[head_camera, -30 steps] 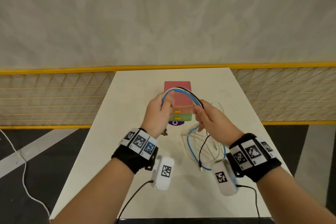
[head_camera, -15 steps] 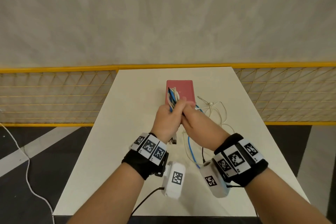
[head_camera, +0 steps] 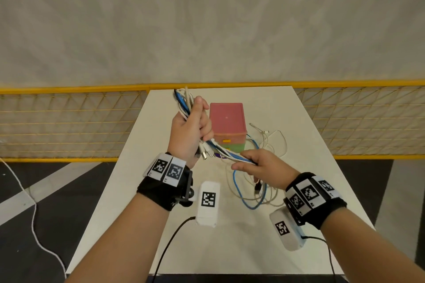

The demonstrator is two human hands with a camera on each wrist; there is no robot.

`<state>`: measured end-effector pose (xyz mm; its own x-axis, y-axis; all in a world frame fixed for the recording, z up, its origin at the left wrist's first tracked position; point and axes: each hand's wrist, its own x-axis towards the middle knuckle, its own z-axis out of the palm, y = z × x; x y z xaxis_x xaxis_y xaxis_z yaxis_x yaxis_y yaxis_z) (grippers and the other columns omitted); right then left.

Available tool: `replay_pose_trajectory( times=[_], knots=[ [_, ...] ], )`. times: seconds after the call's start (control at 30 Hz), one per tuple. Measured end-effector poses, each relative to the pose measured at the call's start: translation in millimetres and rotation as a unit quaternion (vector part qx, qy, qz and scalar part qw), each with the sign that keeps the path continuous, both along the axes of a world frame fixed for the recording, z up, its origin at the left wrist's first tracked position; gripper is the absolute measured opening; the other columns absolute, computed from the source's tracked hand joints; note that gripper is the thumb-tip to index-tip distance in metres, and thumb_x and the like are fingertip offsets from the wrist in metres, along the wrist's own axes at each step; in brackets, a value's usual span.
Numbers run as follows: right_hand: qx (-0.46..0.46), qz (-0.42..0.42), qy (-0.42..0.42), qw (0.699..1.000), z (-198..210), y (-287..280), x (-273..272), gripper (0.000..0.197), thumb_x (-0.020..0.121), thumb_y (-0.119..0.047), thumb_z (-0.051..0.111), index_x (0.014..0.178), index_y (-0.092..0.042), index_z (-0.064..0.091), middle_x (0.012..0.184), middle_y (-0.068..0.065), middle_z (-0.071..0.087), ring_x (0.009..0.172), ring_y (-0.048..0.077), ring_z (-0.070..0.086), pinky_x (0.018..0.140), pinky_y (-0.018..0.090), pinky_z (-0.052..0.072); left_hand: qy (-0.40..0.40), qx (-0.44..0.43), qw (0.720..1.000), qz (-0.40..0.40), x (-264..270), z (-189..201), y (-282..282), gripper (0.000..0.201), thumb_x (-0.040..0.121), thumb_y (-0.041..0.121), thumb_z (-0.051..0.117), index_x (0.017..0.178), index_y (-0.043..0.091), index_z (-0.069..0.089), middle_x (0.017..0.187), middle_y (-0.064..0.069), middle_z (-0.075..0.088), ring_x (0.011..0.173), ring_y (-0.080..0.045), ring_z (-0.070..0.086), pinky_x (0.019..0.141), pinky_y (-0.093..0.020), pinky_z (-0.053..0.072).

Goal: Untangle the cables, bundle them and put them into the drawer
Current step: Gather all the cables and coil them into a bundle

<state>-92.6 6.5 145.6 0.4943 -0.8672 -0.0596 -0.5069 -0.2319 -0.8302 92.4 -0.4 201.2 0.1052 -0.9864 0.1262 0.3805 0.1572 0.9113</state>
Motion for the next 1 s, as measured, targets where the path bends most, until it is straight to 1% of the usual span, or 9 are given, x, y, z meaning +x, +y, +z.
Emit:
replay_pose_trajectory(
  times=[0.1, 0.23, 0.43, 0.53, 0.67, 0.73, 0.8, 0.9, 1.0],
  knots=[
    [-0.012, -0.019, 0.048, 0.999, 12, -10, -15, 0.045, 0.067, -0.059, 0.070, 0.058, -0.019, 0.051, 0.053, -0.003, 0.034, 0.047, 0.010, 0.037, 0.050, 0.035, 0.038, -0.018, 0.024, 0.996, -0.079, 5, 1, 4, 0.030, 0.104, 0.025, 0.038, 0.080, 0.012, 0.051, 0.047, 0.008, 0.024, 0.035, -0.005, 0.020, 0.036, -0.017, 0.021],
    [-0.077, -0.025, 0.160, 0.984, 27, -21, -17, 0.037, 0.070, -0.027, 0.080, 0.047, -0.036, 0.053, 0.043, -0.011, 0.047, 0.045, 0.004, 0.042, 0.048, 0.015, 0.029, -0.144, 0.088, 0.975, -0.142, 1, -7, 10, 0.024, 0.101, 0.022, 0.047, 0.086, 0.007, 0.057, 0.047, 0.006, 0.024, 0.036, -0.007, 0.020, 0.036, -0.017, 0.022],
    [-0.168, -0.054, 0.219, 0.960, 33, -23, 2, 0.010, 0.075, -0.007, 0.059, 0.075, -0.011, 0.068, 0.066, 0.005, 0.060, 0.062, 0.022, 0.054, 0.055, 0.026, 0.036, -0.290, 0.117, 0.938, -0.153, -13, -16, 17, 0.028, 0.083, 0.028, 0.075, 0.098, 0.006, 0.068, 0.050, 0.005, 0.026, 0.041, -0.011, 0.022, 0.041, -0.021, 0.019],
    [-0.181, -0.042, 0.265, 0.946, 34, -25, 11, 0.009, 0.079, -0.009, 0.056, 0.079, -0.008, 0.065, 0.070, 0.007, 0.064, 0.065, 0.026, 0.058, 0.056, 0.027, 0.039, -0.370, 0.075, 0.907, -0.189, -22, -20, 19, 0.024, 0.079, 0.019, 0.079, 0.072, 0.012, 0.058, 0.038, 0.016, 0.040, 0.035, 0.001, 0.036, 0.040, -0.011, 0.028],
    [-0.185, -0.052, 0.211, 0.959, 34, -23, 13, 0.015, 0.081, -0.022, 0.063, 0.071, -0.011, 0.064, 0.063, 0.004, 0.060, 0.059, 0.021, 0.053, 0.055, 0.028, 0.039, -0.456, 0.056, 0.866, -0.198, -17, -28, 12, 0.026, 0.080, 0.011, 0.074, 0.062, 0.009, 0.055, 0.048, 0.012, 0.046, 0.045, -0.004, 0.040, 0.051, -0.018, 0.033],
    [-0.183, -0.051, 0.166, 0.968, 32, -23, 12, 0.011, 0.080, -0.017, 0.065, 0.070, -0.011, 0.064, 0.064, 0.003, 0.061, 0.060, 0.018, 0.053, 0.053, 0.026, 0.038, -0.473, 0.050, 0.858, -0.196, -14, -33, 7, 0.017, 0.083, 0.014, 0.069, 0.073, 0.004, 0.060, 0.060, 0.003, 0.054, 0.049, -0.008, 0.046, 0.054, -0.023, 0.037],
    [-0.167, -0.070, 0.098, 0.979, 32, -24, 8, 0.007, 0.077, -0.009, 0.066, 0.072, -0.011, 0.061, 0.064, 0.000, 0.060, 0.059, 0.014, 0.052, 0.056, 0.028, 0.038, -0.456, 0.038, 0.868, -0.194, -11, -31, 4, 0.015, 0.089, 0.019, 0.065, 0.089, 0.005, 0.061, 0.068, -0.001, 0.057, 0.051, -0.005, 0.049, 0.053, -0.018, 0.039],
    [-0.097, -0.065, -0.035, 0.992, 32, -23, -7, 0.015, 0.082, -0.012, 0.070, 0.081, -0.021, 0.058, 0.070, -0.006, 0.058, 0.058, 0.000, 0.054, 0.059, 0.019, 0.043, -0.380, 0.034, 0.911, -0.158, 0, -29, -2, 0.023, 0.097, 0.019, 0.057, 0.080, 0.006, 0.065, 0.067, -0.002, 0.061, 0.061, -0.012, 0.057, 0.062, -0.019, 0.043],
    [-0.062, -0.025, -0.077, 0.995, 24, -17, -14, 0.007, 0.095, -0.021, 0.052, 0.090, -0.023, 0.056, 0.077, 0.003, 0.063, 0.068, 0.005, 0.060, 0.070, 0.019, 0.049, -0.270, 0.047, 0.949, -0.154, 5, -29, -1, 0.031, 0.100, 0.017, 0.048, 0.073, 0.006, 0.058, 0.059, 0.004, 0.056, 0.058, -0.012, 0.062, 0.065, -0.019, 0.051]
  ],
)
